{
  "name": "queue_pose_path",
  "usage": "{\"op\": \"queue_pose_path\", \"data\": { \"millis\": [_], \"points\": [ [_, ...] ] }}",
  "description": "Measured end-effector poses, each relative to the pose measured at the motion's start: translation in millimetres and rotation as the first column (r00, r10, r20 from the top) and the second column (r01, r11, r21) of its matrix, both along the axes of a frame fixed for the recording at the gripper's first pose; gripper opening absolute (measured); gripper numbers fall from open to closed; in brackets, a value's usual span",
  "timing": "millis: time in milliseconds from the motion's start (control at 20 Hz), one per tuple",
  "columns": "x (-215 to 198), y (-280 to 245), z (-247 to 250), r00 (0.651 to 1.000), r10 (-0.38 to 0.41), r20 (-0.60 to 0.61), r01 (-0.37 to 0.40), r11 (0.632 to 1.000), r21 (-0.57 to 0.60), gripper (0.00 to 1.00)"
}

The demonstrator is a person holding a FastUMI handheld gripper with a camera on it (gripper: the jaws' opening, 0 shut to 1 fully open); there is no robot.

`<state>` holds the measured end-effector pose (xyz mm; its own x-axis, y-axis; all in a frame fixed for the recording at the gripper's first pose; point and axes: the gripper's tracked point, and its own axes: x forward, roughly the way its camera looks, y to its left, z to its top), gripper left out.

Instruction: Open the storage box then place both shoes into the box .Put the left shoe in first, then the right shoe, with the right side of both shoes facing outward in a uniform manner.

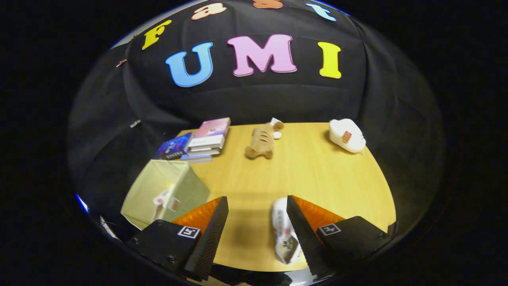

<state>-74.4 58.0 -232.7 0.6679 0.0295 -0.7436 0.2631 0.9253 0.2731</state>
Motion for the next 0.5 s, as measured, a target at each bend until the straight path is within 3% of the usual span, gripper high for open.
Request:
{"op": "queue_pose_path", "data": {
  "millis": [250,500],
  "points": [
    [-67.7,-35.1,-66.0,0.984,0.086,-0.159,-0.102,0.99,-0.094,0.92],
    [-88.5,-17.1,-114.9,0.948,0.22,-0.231,-0.241,0.968,-0.069,0.88]
  ]
}}
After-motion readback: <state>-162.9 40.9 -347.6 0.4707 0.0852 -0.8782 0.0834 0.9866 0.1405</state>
